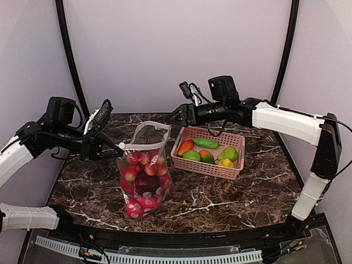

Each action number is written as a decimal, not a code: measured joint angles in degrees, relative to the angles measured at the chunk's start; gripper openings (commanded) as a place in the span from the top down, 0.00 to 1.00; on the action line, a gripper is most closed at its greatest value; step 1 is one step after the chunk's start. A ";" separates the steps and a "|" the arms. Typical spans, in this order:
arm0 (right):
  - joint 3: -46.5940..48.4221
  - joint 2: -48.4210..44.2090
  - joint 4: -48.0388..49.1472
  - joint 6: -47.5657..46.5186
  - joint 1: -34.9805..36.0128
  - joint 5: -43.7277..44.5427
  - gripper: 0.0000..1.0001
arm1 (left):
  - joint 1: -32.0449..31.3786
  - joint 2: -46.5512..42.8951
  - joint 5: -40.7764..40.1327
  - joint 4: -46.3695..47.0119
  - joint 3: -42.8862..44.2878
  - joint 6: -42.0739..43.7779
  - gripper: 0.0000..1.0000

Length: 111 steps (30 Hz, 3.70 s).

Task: Place the food in the zip-top bag and seal the zipper
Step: Adjust the zipper on the food storage bag, then zip the zipper on the zipper food storage bag.

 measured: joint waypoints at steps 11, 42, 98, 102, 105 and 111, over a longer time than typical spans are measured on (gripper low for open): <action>1.29 3.69 4.57 2.69 0.63 -7.63 0.53 | 0.00 -0.98 -0.35 -2.14 0.00 0.87 0.99; -4.37 -17.51 -12.66 -4.96 2.36 -0.02 1.00 | -0.02 -4.79 -14.43 -4.13 2.69 4.66 0.99; 27.54 12.57 -19.28 -21.99 19.61 -4.46 0.80 | -3.85 -0.98 -5.88 7.82 -3.74 4.48 0.99; 26.88 12.57 -19.30 -21.66 18.97 -5.07 0.78 | -3.85 -1.01 -6.16 7.39 -3.72 4.72 0.99; 26.73 12.57 -19.43 -21.49 18.64 -5.35 0.81 | -3.85 -1.01 -6.34 7.08 -3.72 4.74 0.99; 26.73 12.57 -19.45 -20.87 18.62 -5.97 0.88 | -3.85 -1.01 -6.80 6.58 -3.63 4.81 0.99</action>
